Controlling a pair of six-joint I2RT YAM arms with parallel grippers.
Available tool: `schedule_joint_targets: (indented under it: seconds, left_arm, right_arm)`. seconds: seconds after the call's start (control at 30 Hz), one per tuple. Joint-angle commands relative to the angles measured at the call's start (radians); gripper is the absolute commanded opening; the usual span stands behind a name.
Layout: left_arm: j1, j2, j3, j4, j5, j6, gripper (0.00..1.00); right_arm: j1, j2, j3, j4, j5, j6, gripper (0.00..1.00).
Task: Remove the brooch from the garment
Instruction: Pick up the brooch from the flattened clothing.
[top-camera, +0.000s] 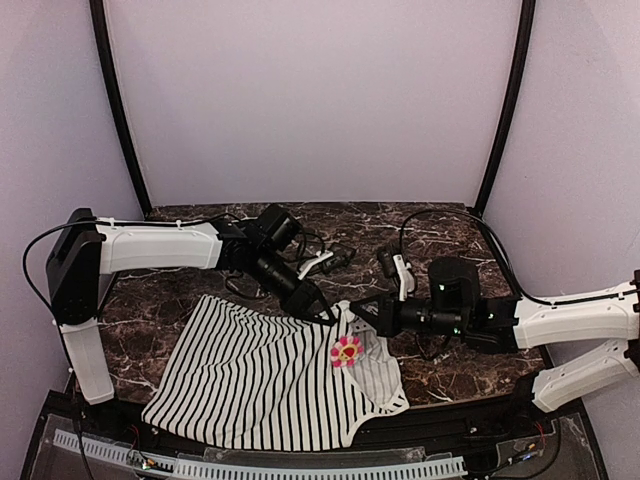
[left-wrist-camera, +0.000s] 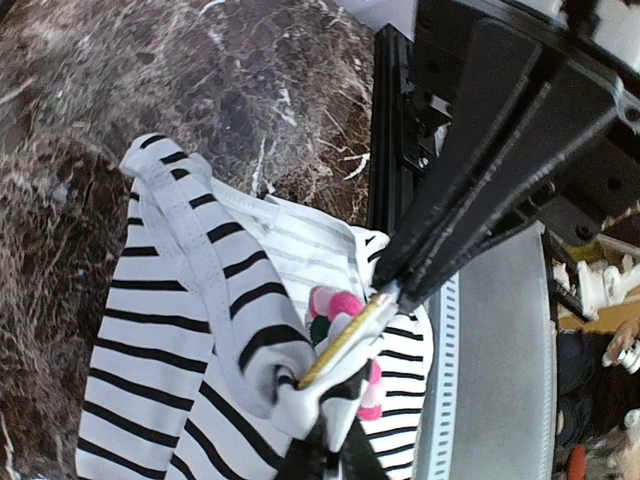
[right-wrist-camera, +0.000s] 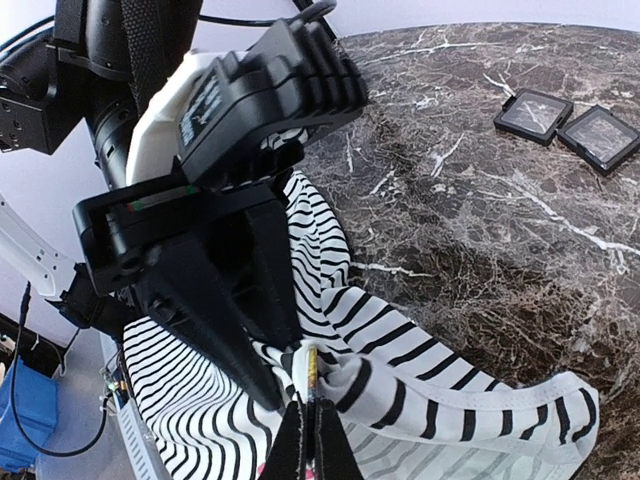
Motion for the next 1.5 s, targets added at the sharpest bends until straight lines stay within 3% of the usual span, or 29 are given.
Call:
schedule_joint_targets:
  seconds: [0.0,0.03,0.13,0.4,0.53,0.6,0.7,0.83,0.93,1.1,1.47]
  left_arm:
    - [-0.005,-0.023,0.018,0.019,0.049,-0.027,0.3]
    - [-0.005,-0.024,0.016,0.025,0.051,-0.035,0.37]
    - [-0.005,-0.024,0.013,0.035,0.053,-0.057,0.39]
    - [-0.006,-0.024,0.007,0.065,0.084,-0.084,0.21]
    - [-0.006,-0.03,0.006,0.072,0.081,-0.092,0.02]
    - [-0.006,-0.037,0.004,0.067,0.05,-0.09,0.01]
    - [-0.007,-0.043,0.014,0.032,-0.01,-0.054,0.01]
    - [-0.022,-0.043,0.038,-0.047,-0.159,0.018,0.01]
    - [-0.038,-0.044,0.046,-0.072,-0.178,0.035,0.01]
    - [-0.06,-0.038,0.047,-0.082,-0.172,0.045,0.01]
    - [-0.086,-0.011,0.056,-0.095,-0.138,0.038,0.01]
  right_arm:
    - [-0.006,-0.015,-0.037,0.132,0.034,-0.003,0.0]
    - [-0.006,-0.025,-0.05,0.162,0.042,-0.002,0.0]
    - [-0.005,-0.045,-0.071,0.213,0.056,-0.02,0.0]
    - [-0.005,-0.049,-0.069,0.227,0.091,-0.06,0.0]
    - [-0.005,-0.039,-0.081,0.235,0.086,-0.046,0.0]
    - [-0.004,-0.042,-0.089,0.211,0.093,-0.036,0.0]
    - [-0.005,-0.07,-0.098,0.145,0.11,-0.021,0.2]
    - [-0.008,-0.102,-0.031,-0.096,0.154,-0.019,0.51]
    - [-0.024,-0.09,0.041,-0.266,0.142,-0.04,0.62]
    - [-0.08,-0.048,0.125,-0.414,-0.041,-0.066,0.58]
    - [-0.084,0.01,0.147,-0.298,-0.201,-0.066,0.38]
